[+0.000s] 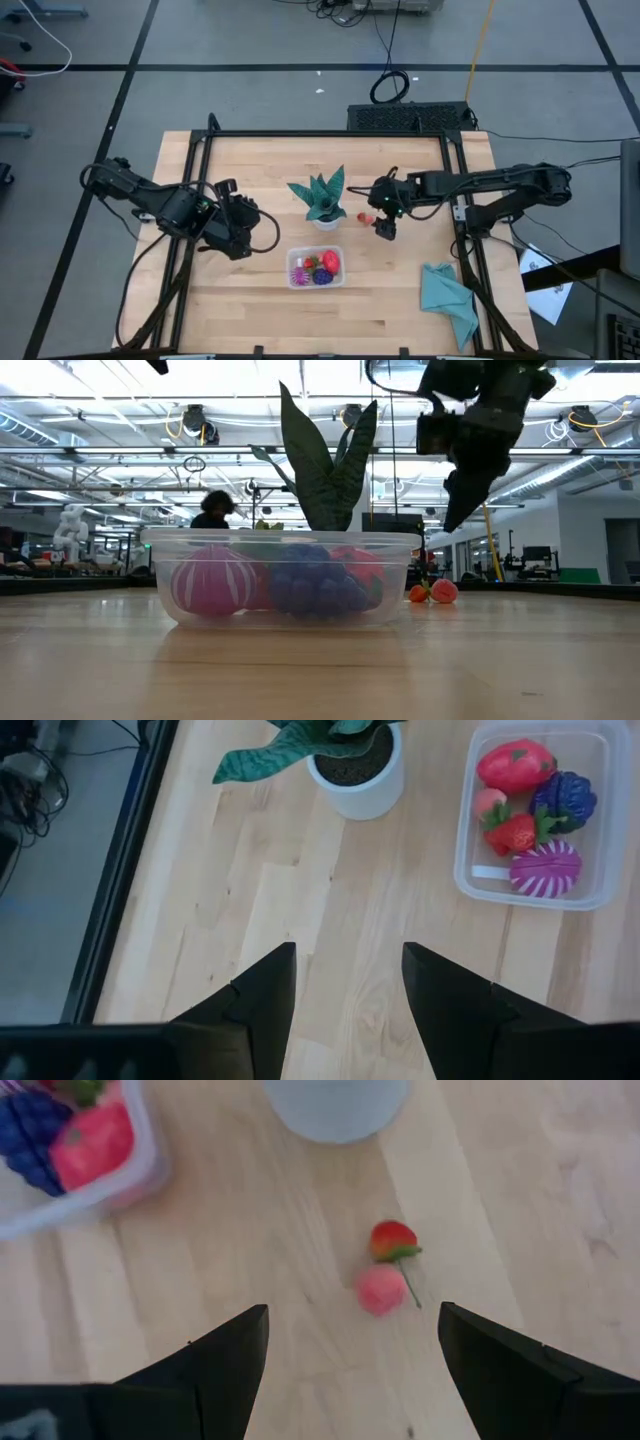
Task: Pick and placing Produce into tupperware
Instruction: Put the pink peach into the transparent bin
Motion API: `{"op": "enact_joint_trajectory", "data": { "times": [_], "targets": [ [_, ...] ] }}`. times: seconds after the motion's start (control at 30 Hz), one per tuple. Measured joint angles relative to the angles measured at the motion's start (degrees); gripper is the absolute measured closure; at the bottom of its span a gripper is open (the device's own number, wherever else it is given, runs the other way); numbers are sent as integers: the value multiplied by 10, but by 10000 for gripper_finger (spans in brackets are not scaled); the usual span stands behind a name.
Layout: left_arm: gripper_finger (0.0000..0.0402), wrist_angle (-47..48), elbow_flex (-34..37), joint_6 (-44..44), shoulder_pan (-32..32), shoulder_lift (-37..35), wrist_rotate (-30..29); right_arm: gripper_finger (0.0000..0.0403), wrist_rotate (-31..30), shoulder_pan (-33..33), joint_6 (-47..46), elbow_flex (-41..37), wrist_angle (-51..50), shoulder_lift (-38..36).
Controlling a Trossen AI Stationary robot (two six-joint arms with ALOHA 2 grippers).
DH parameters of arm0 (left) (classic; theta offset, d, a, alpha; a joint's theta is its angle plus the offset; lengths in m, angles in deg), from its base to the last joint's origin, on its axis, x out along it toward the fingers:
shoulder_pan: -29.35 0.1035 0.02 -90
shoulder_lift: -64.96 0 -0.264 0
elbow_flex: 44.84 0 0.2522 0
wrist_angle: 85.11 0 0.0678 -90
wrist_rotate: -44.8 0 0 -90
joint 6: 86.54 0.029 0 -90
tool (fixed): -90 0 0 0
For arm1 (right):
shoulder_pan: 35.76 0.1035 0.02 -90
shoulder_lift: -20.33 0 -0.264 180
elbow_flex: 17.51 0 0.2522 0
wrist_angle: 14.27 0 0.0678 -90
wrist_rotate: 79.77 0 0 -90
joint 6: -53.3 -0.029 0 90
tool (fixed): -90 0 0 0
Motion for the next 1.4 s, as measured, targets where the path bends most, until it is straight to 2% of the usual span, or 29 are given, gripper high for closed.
{"op": "enact_joint_trajectory", "data": {
  "times": [0.33, 0.57, 1.03, 1.4],
  "targets": [
    [215, 7, 0, 9, 23, 0, -1, 122, 0, -14, 45, 58, -49, 85],
    [215, 7, 0, 19, 25, 0, -1, 122, -1, -30, 67, 63, -64, 137],
    [215, 6, 0, 19, 25, 0, -1, 122, -1, -35, 100, 63, -42, 181],
    [215, 6, 0, 18, 25, 0, 0, 122, -1, -35, 109, 63, -11, 182]
  ]
}}
